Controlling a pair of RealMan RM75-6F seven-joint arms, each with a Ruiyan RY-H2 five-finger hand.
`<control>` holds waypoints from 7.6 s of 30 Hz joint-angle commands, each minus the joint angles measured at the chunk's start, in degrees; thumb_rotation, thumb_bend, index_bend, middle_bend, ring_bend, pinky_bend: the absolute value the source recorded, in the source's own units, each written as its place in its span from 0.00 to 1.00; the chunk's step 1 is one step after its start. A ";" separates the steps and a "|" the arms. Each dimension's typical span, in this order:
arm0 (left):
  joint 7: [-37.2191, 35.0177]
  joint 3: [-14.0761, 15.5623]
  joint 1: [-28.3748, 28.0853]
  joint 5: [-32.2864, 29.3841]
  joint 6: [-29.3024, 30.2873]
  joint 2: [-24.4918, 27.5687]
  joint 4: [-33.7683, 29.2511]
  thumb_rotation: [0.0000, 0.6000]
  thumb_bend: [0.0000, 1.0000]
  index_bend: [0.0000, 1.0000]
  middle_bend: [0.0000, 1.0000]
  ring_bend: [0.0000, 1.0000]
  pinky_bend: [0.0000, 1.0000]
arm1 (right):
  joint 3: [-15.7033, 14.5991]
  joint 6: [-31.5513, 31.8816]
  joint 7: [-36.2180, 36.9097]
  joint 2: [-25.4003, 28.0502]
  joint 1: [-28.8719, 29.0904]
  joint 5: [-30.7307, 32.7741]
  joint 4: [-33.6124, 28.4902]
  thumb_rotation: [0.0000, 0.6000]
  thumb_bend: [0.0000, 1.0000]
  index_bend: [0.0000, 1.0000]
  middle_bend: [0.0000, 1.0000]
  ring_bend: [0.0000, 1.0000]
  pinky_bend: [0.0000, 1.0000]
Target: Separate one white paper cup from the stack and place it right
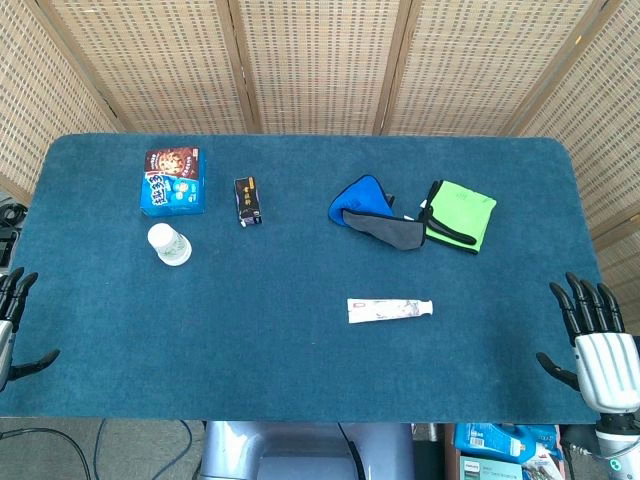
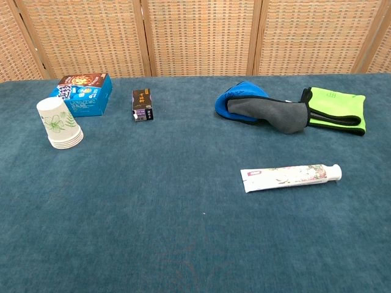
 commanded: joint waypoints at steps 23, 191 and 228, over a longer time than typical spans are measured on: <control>-0.59 -7.47 -24.35 0.09 -26.50 -11.41 23.52 1.00 0.12 0.00 0.00 0.00 0.06 | 1.34 -4.93 -1.30 -0.86 1.44 6.08 1.38 1.00 0.00 0.00 0.00 0.00 0.00; -70.94 -21.06 -52.47 -11.74 -49.57 -42.51 33.08 1.00 0.21 0.46 0.50 0.48 0.50 | 0.65 -8.03 12.49 -19.48 43.73 -16.18 31.14 1.00 0.60 0.63 0.38 0.20 0.28; -72.67 -21.47 -50.53 -11.78 -49.91 -41.06 34.17 1.00 0.21 0.46 0.50 0.48 0.50 | -1.60 -0.03 11.18 -18.42 41.37 -17.82 35.85 1.00 0.68 0.67 0.39 0.20 0.29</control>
